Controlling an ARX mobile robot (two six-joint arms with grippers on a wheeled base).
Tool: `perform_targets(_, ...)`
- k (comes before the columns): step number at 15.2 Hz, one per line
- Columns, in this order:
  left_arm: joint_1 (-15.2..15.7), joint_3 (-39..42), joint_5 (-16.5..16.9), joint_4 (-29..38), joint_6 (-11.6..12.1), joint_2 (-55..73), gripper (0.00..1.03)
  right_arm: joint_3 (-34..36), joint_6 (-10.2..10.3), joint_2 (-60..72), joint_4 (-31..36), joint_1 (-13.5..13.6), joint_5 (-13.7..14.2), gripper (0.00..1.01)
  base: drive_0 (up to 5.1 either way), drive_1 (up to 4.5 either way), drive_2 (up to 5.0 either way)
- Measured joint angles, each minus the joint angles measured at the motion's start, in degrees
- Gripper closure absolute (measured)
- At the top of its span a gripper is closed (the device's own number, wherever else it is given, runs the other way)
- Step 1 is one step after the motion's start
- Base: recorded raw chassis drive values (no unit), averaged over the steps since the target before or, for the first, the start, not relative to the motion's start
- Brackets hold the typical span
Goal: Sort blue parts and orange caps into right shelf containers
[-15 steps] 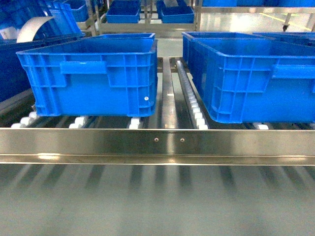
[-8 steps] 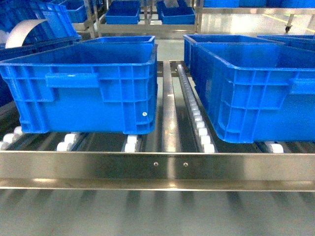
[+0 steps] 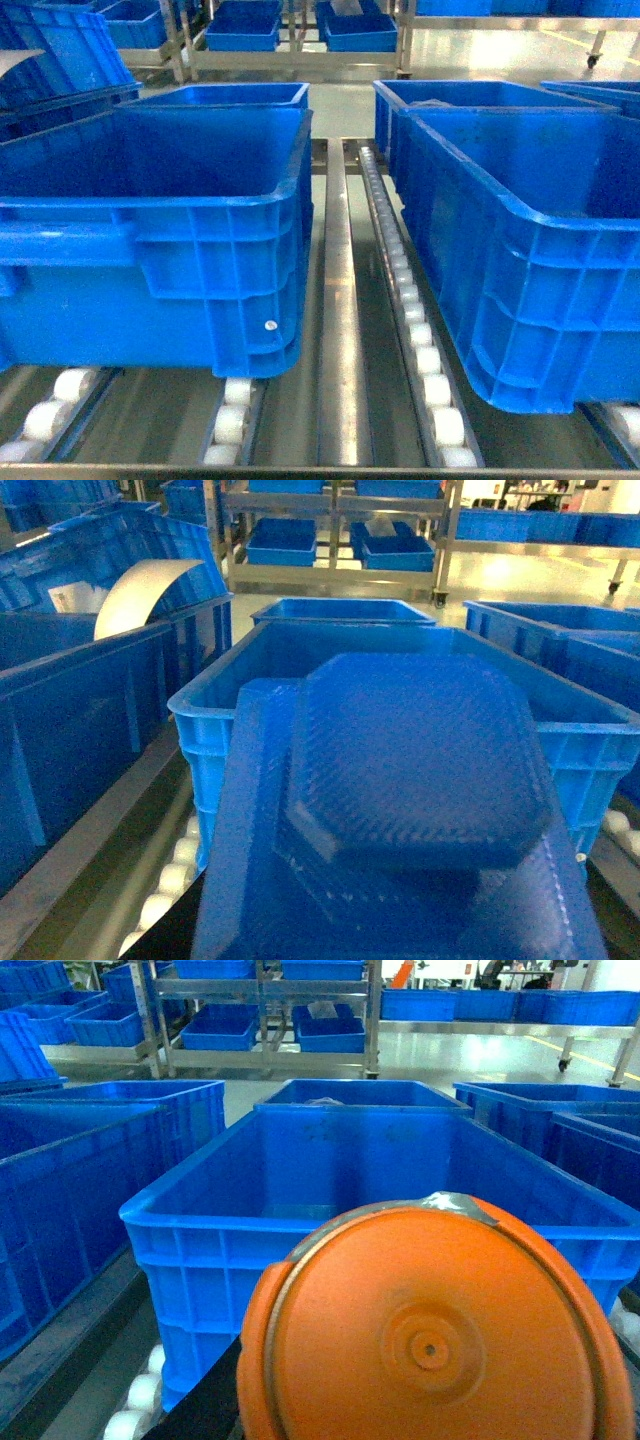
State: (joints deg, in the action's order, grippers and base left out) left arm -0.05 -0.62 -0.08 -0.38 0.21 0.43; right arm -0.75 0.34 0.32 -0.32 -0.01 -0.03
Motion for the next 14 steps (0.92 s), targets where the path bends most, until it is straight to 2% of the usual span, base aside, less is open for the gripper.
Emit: perform_targets(14,0.00,0.00,0.04,-0.02,0.00,0.00,0.61,0.00,0.00,0.00,-0.02,0.00,0.00,0.58,0.0,0.00,0.0)
